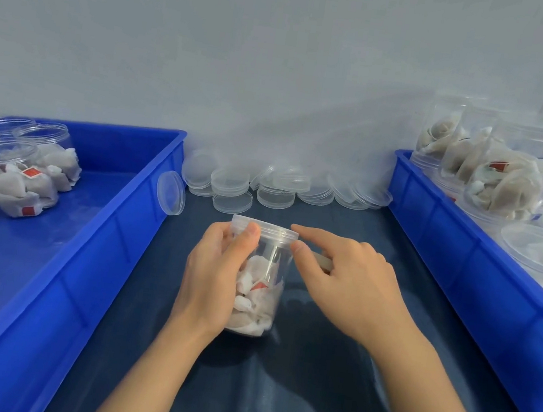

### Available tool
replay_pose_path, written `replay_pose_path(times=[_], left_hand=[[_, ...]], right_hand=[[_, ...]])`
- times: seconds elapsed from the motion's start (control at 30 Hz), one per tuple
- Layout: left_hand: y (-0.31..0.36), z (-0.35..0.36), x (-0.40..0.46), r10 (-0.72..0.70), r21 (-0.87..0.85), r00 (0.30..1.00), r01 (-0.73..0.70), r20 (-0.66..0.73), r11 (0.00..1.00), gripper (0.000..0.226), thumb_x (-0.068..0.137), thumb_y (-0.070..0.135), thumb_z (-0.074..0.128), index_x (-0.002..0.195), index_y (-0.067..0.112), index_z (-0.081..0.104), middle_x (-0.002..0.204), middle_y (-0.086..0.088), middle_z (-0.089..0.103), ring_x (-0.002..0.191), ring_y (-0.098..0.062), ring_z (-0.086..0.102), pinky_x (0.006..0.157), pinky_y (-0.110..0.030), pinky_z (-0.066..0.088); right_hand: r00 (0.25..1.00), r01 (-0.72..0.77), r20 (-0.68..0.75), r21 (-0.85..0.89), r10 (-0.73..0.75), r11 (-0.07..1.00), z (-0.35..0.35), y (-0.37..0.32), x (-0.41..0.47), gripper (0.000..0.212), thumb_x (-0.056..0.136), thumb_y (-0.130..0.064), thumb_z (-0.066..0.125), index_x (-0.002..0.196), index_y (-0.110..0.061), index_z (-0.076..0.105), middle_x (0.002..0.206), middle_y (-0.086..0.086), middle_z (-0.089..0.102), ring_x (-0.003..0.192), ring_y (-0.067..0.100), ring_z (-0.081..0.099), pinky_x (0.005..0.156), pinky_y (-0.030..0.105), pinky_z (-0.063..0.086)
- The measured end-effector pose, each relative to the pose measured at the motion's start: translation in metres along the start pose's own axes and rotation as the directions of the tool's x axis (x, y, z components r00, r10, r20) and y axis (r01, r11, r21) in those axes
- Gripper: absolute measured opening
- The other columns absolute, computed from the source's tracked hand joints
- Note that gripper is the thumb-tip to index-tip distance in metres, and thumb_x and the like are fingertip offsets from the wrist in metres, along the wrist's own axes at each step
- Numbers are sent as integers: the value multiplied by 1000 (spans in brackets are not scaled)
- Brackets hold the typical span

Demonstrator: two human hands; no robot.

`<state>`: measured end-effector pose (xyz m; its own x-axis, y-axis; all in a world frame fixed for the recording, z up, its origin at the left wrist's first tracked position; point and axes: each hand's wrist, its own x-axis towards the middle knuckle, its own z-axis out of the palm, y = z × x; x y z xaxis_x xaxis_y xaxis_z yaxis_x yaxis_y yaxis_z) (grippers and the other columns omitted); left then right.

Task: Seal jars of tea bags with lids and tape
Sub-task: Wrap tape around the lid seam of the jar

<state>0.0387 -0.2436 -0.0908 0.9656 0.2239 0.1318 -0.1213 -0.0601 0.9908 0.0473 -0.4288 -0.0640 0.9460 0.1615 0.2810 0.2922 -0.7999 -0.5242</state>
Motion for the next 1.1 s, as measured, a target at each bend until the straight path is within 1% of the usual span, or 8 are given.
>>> replay_pose_path(times=[0.17,0.27,0.37,0.5,0.73,0.87,1.0,1.1], left_hand=[[-2,-3,3,-8,-52,997,12,74,999,57,90,66,58,109,13,70,110,-12,76,88,-38,69,63,-42,53],[-2,-4,3,56,18,995,-58,83,998,55,92,71,49,101,21,70,99,-4,72,87,-22,63,79,-51,51],[-1,-3,3,123,195,991,-131,54,972,45,87,80,44,83,39,63,90,4,59,84,-7,57,80,-38,44],[3,-7,-2,190,253,977,-160,-98,954,50,85,76,51,120,42,64,100,13,72,96,-6,70,89,-40,55],[8,1,-6,151,397,988,-131,-17,908,71,79,83,44,140,47,47,122,21,69,107,6,63,101,-41,51],[8,-2,-3,109,301,994,-95,-28,949,71,75,84,49,136,47,51,122,17,70,116,-11,66,104,-49,52],[8,-4,-1,94,210,995,-88,-19,974,63,81,78,58,134,43,57,122,12,73,117,-16,69,103,-54,53],[8,-6,0,99,187,995,-95,-9,978,60,85,74,60,134,39,59,122,10,74,117,-16,70,103,-55,54]], right_hand=[[1000,-7,19,52,6,999,0,-1,0,54,89,-72,31,134,-57,56,52,-29,49,83,13,54,89,43,54],[1000,1,-24,21,-1,1000,1,-4,-2,52,91,-71,31,133,-54,57,58,-22,56,85,14,59,87,41,53],[998,9,-64,-11,-10,1000,3,-7,-3,50,95,-68,33,135,-51,58,67,-19,63,90,19,63,85,40,52],[994,27,-103,-44,-32,999,7,-12,-4,59,92,-71,25,135,-47,60,79,-16,70,93,24,65,83,39,50],[996,49,-74,-53,-53,997,8,-17,-6,55,97,-62,28,135,-36,58,70,-9,65,84,31,62,83,43,52],[998,67,6,108,-68,992,6,-11,-3,50,103,-38,41,151,-33,52,54,-18,53,69,17,50,86,43,52],[996,90,-1,127,-91,988,4,-6,-2,47,103,-39,45,149,-37,53,52,-10,51,58,14,46,70,36,44],[994,104,-24,73,-102,992,1,-4,-3,43,102,-43,47,143,-42,57,53,-8,52,60,18,48,77,38,51]])
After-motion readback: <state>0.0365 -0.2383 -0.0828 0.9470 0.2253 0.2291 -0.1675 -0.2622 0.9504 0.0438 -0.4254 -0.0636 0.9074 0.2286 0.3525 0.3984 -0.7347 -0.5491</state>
